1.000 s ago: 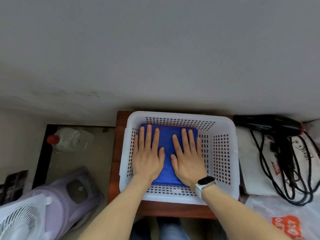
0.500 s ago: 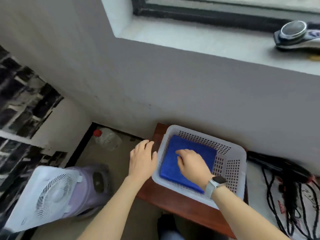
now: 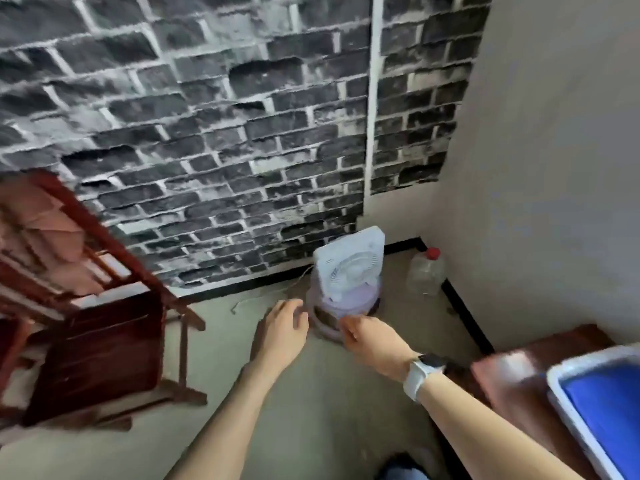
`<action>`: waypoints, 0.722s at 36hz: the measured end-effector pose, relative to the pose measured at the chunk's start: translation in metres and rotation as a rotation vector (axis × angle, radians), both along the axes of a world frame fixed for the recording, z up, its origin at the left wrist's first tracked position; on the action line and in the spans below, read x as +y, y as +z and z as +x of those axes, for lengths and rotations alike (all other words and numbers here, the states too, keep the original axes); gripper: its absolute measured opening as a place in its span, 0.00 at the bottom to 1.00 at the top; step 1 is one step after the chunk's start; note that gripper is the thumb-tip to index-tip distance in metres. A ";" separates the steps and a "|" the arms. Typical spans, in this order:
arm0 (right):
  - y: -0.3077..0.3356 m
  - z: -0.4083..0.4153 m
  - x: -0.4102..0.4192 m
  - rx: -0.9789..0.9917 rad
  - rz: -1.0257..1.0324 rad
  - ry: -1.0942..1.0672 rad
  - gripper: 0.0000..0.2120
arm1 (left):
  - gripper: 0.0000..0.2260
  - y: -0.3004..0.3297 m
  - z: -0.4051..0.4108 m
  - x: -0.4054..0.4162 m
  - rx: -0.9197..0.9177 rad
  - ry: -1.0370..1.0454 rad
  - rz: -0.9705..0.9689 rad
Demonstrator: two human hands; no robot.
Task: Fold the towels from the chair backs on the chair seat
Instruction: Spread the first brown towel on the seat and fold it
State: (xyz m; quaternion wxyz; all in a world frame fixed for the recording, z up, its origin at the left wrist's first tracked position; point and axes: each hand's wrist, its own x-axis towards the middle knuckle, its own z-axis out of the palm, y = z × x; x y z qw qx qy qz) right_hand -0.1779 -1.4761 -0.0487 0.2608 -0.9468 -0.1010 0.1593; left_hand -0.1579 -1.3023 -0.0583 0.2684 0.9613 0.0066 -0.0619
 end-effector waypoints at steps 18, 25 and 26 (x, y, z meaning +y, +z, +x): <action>0.001 -0.033 0.373 0.060 -0.067 0.794 0.15 | 0.10 -0.005 -0.179 0.338 -0.077 0.797 -0.028; -0.007 0.010 0.490 0.062 -0.055 0.823 0.16 | 0.15 -0.006 -0.149 0.446 -0.074 0.883 -0.025; -0.006 0.019 0.508 0.055 -0.043 0.820 0.16 | 0.15 -0.004 -0.139 0.463 -0.071 0.877 -0.031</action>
